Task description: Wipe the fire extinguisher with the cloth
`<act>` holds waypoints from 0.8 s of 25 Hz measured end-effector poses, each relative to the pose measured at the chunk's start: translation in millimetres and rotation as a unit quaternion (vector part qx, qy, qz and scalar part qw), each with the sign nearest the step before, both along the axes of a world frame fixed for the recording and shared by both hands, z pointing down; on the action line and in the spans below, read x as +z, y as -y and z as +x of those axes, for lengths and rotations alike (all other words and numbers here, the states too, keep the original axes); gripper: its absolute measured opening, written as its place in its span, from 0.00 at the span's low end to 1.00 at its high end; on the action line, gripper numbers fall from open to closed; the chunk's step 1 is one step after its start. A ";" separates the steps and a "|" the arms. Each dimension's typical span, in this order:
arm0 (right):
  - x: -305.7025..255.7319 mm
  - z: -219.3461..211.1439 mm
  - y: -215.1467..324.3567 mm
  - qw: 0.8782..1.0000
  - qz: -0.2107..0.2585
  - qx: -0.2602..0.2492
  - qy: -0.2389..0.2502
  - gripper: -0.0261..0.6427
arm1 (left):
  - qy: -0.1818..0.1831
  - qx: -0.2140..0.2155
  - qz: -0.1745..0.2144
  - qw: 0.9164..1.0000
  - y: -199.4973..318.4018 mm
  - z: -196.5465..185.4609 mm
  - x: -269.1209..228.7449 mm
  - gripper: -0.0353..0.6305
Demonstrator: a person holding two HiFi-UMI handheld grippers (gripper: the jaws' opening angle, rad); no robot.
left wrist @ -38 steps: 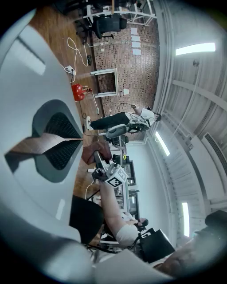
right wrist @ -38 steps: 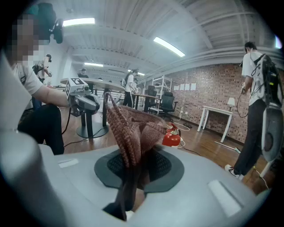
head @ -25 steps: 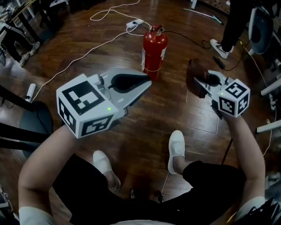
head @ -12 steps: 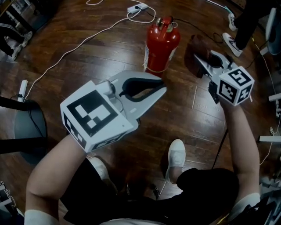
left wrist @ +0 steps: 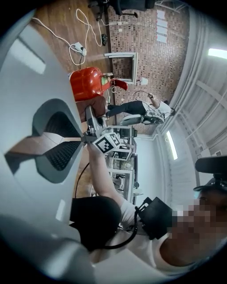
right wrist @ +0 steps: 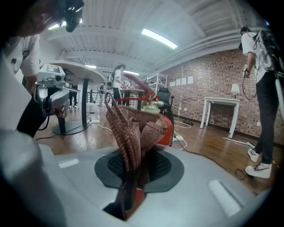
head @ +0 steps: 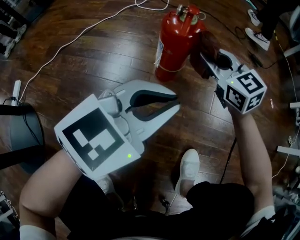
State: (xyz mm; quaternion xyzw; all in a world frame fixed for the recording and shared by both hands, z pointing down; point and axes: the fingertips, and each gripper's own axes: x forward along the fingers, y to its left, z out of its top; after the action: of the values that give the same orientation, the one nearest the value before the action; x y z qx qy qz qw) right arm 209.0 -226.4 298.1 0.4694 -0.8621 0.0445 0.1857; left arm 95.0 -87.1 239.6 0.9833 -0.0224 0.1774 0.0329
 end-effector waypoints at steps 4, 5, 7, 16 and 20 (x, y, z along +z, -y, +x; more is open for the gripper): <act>48.5 -3.7 -1.9 0.999 -0.044 0.002 -0.007 0.14 | -0.004 -0.001 -0.008 1.000 5.5 -7.6 1.3 0.09; 62.3 -4.4 -2.6 0.998 -0.058 0.003 -0.005 0.14 | -0.004 -0.003 -0.011 1.000 6.9 -10.2 1.5 0.09; 88.9 -3.6 -3.1 0.997 -0.079 0.007 -0.004 0.14 | -0.002 -0.009 -0.013 1.000 9.7 -14.0 2.4 0.09; 197.6 -0.4 -3.1 0.982 -0.183 0.004 -0.037 0.14 | 0.013 -0.020 -0.017 1.000 15.2 -20.5 10.9 0.09; 232.2 -4.0 0.2 0.974 -0.224 0.004 -0.042 0.14 | 0.017 -0.040 -0.027 0.999 27.7 -33.9 14.0 0.09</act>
State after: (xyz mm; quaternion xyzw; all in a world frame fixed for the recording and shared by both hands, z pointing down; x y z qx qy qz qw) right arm 205.1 -226.6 530.3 0.4209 -0.8197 0.2170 0.3222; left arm 61.2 -114.8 253.6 0.9773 -0.0571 0.1932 0.0657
